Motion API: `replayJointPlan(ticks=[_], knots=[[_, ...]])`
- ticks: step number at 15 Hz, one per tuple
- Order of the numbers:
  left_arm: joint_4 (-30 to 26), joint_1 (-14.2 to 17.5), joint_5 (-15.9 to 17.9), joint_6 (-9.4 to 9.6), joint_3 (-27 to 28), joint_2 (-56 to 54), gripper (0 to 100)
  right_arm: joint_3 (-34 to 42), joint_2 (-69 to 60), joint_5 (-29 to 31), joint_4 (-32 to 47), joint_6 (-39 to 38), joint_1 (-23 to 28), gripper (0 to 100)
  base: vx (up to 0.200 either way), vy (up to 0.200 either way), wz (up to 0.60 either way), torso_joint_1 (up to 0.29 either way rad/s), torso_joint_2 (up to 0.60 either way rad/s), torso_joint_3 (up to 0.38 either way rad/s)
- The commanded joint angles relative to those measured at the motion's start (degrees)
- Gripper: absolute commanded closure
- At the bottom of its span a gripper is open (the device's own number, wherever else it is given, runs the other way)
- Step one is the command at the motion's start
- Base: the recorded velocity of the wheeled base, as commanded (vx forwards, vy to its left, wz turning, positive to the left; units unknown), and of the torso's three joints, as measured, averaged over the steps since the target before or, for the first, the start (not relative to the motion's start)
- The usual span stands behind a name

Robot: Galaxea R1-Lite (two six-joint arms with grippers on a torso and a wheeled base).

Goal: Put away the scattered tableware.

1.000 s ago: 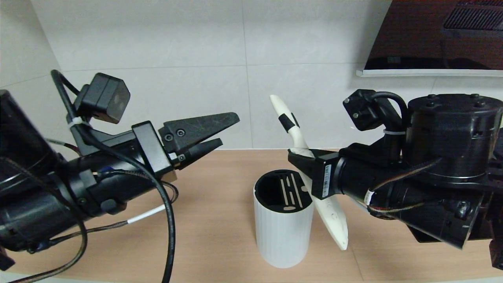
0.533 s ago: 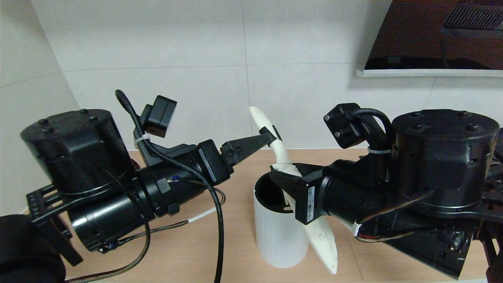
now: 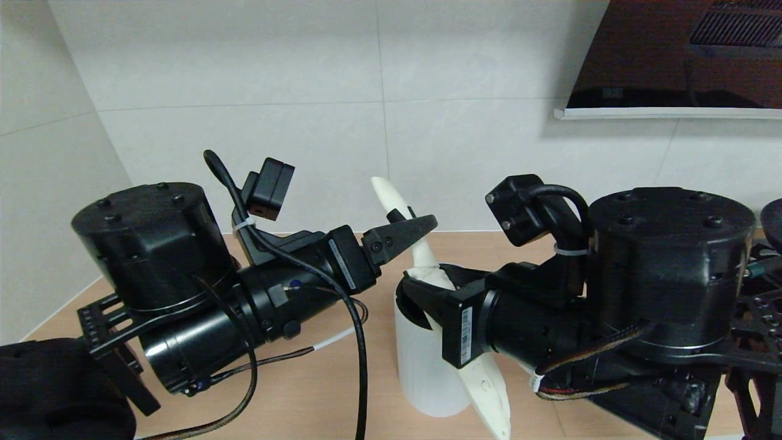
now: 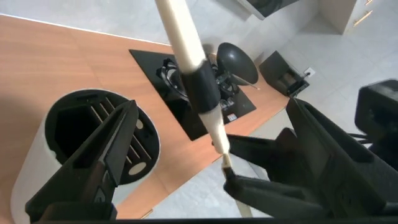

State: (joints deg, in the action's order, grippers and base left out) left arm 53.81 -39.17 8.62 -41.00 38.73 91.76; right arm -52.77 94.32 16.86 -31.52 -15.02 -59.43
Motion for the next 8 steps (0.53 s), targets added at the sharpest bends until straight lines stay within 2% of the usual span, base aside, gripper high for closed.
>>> replayJointPlan(ticks=[1, 8], knots=[[0.07, -0.03, -0.01, -0.14, 0.03, 0.09, 0, 0.48, 0.25, -0.07, -0.12, -0.01, -0.86, 100, 0.0, 0.0, 0.0, 0.0, 0.0, 0.0], [1.74, -0.03, -0.36, -0.31, -0.15, 0.18, 0, 1.18, 0.08, 0.02, -0.03, 0.08, -2.27, 100, 0.0, 0.0, 0.0, 0.0, 0.0, 0.0]])
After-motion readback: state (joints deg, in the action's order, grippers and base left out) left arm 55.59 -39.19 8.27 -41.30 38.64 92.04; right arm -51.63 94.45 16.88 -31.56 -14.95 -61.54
